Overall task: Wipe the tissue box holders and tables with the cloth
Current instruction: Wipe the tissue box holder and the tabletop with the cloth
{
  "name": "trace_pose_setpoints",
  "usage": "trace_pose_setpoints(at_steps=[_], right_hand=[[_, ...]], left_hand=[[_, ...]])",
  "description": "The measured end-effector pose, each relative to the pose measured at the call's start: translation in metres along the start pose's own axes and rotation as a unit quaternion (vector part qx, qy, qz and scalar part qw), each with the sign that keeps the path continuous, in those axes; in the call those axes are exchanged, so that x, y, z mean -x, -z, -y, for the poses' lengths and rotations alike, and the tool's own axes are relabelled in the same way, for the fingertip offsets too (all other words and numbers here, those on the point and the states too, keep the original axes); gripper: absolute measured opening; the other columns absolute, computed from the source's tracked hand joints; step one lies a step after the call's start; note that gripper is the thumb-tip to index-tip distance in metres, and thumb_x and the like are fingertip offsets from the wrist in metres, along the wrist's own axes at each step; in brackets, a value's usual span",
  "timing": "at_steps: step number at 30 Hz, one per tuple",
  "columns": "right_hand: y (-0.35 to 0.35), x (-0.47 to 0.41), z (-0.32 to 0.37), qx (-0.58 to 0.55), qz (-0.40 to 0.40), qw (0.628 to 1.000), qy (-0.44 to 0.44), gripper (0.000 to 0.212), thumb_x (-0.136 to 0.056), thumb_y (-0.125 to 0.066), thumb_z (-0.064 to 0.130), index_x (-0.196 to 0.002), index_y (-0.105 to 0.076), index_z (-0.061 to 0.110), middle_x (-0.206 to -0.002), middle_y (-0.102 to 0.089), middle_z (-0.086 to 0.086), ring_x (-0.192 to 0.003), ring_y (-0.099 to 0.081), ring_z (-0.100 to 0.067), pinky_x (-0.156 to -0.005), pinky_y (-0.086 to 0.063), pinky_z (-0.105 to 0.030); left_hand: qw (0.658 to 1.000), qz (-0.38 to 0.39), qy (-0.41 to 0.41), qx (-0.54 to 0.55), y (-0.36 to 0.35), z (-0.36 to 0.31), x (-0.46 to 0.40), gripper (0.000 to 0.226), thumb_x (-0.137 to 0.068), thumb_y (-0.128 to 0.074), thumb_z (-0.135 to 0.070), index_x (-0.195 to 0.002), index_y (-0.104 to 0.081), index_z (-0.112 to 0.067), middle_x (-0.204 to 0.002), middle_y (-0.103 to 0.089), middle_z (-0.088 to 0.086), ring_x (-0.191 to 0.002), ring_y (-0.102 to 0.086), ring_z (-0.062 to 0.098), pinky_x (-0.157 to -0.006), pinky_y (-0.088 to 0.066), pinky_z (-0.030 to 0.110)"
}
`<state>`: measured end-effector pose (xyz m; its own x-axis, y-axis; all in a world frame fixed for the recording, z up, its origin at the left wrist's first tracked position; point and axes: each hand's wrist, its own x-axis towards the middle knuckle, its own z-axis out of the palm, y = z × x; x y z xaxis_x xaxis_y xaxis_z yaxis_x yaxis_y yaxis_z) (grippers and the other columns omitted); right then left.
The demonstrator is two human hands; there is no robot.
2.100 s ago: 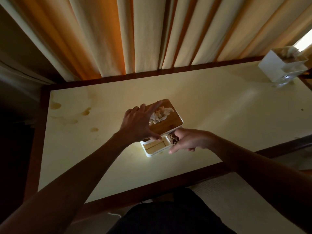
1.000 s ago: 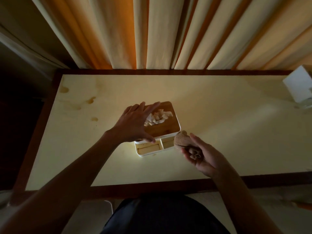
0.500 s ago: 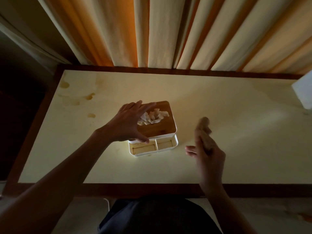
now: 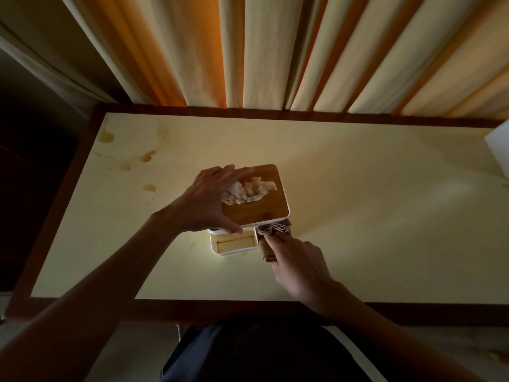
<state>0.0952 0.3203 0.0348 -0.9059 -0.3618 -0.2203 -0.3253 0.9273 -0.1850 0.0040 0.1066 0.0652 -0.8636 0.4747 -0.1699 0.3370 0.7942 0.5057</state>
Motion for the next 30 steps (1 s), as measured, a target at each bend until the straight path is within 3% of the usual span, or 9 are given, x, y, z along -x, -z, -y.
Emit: trace_pose_setpoints(at_steps=[3, 7, 9, 12, 16, 19, 22, 25, 30], right_hand=[[0.018, -0.018, 0.000, -0.033, 0.106, 0.994, -0.014, 0.019, -0.090, -0.056, 0.009, -0.104, -0.060, 0.021, -0.105, -0.065, -0.004, -0.098, -0.065, -0.032, -0.069, -0.040, -0.031], [0.024, -0.038, 0.000, -0.015, 0.195, 0.981, -0.011, 0.010, -0.089, -0.054, 0.002, -0.092, -0.060, 0.009, -0.086, -0.072, -0.008, -0.082, -0.072, -0.026, -0.071, -0.053, -0.032], [0.032, -0.043, -0.001, -0.034, 0.247, 0.968, -0.009, 0.013, -0.090, -0.048, -0.001, -0.086, -0.055, 0.010, -0.076, -0.074, -0.008, -0.069, -0.074, -0.019, -0.063, -0.055, -0.029], [0.047, -0.044, -0.002, -0.076, 0.302, 0.950, 0.005, 0.021, -0.089, -0.042, -0.004, -0.078, -0.046, 0.013, -0.082, -0.073, -0.015, -0.064, -0.075, -0.021, -0.047, -0.046, -0.021], [0.053, -0.044, 0.003, -0.079, 0.322, 0.943, 0.006, 0.022, -0.086, -0.040, -0.006, -0.076, -0.041, 0.014, -0.084, -0.071, -0.016, -0.062, -0.075, -0.022, -0.044, -0.044, -0.021], [0.047, -0.048, 0.010, -0.043, 0.336, 0.941, -0.012, 0.013, -0.088, -0.045, -0.001, -0.085, -0.047, 0.011, -0.072, -0.070, -0.006, -0.055, -0.071, -0.012, -0.046, -0.045, -0.020], [0.048, -0.050, 0.014, -0.037, 0.341, 0.939, -0.003, 0.006, -0.090, -0.052, 0.006, -0.087, -0.051, 0.011, -0.061, -0.067, -0.001, -0.040, -0.062, -0.007, -0.047, -0.045, -0.020], [0.056, -0.047, 0.013, -0.046, 0.338, 0.940, 0.001, 0.010, -0.091, -0.058, 0.012, -0.099, -0.057, 0.007, -0.068, -0.070, -0.004, -0.044, -0.063, -0.008, -0.051, -0.048, -0.022], [0.042, -0.044, 0.015, -0.017, 0.337, 0.941, -0.016, 0.004, -0.089, -0.056, 0.007, -0.092, -0.053, 0.009, -0.062, -0.068, -0.002, -0.045, -0.064, -0.009, -0.050, -0.047, -0.021]], left_hand=[[1.000, -0.008, -0.002, 0.010, -0.003, 0.004, 0.000, 0.113, -0.057, -0.087, -0.055, -0.145, -0.017, -0.044, -0.153, -0.032, 0.005, -0.133, -0.023, 0.019, -0.103, -0.015, 0.029], [1.000, -0.024, -0.003, 0.012, -0.007, 0.007, 0.000, 0.114, -0.056, -0.080, -0.061, -0.150, -0.020, -0.039, -0.149, -0.034, 0.003, -0.133, -0.025, 0.022, -0.104, -0.018, 0.032], [1.000, -0.024, -0.001, 0.007, -0.007, 0.006, -0.001, 0.117, -0.055, -0.082, -0.060, -0.152, -0.022, -0.035, -0.149, -0.035, 0.003, -0.132, -0.025, 0.021, -0.104, -0.018, 0.032], [1.000, -0.020, -0.003, 0.005, -0.004, 0.004, -0.003, 0.120, -0.055, -0.090, -0.052, -0.152, -0.022, -0.033, -0.147, -0.038, 0.001, -0.131, -0.029, 0.022, -0.103, -0.019, 0.031], [1.000, -0.017, -0.008, 0.020, -0.001, 0.002, -0.002, 0.121, -0.054, -0.092, -0.048, -0.152, -0.023, -0.032, -0.147, -0.040, -0.002, -0.128, -0.030, 0.018, -0.101, -0.020, 0.028], [0.999, -0.019, -0.006, 0.027, -0.001, 0.001, 0.000, 0.121, -0.054, -0.092, -0.047, -0.152, -0.023, -0.031, -0.148, -0.039, 0.000, -0.127, -0.029, 0.017, -0.102, -0.022, 0.030], [0.999, -0.011, -0.002, 0.041, 0.002, 0.001, 0.000, 0.121, -0.054, -0.093, -0.045, -0.152, -0.023, -0.032, -0.149, -0.038, -0.001, -0.120, -0.022, 0.006, -0.103, -0.024, 0.031], [0.999, 0.000, -0.005, 0.044, 0.004, 0.003, -0.001, 0.121, -0.054, -0.093, -0.045, -0.152, -0.023, -0.034, -0.149, -0.039, -0.001, -0.118, -0.020, 0.004, -0.100, -0.022, 0.027], [0.999, -0.004, -0.004, 0.048, 0.003, 0.002, 0.001, 0.121, -0.053, -0.093, -0.045, -0.151, -0.023, -0.035, -0.147, -0.040, -0.001, -0.117, -0.021, 0.003, -0.098, -0.022, 0.027]])
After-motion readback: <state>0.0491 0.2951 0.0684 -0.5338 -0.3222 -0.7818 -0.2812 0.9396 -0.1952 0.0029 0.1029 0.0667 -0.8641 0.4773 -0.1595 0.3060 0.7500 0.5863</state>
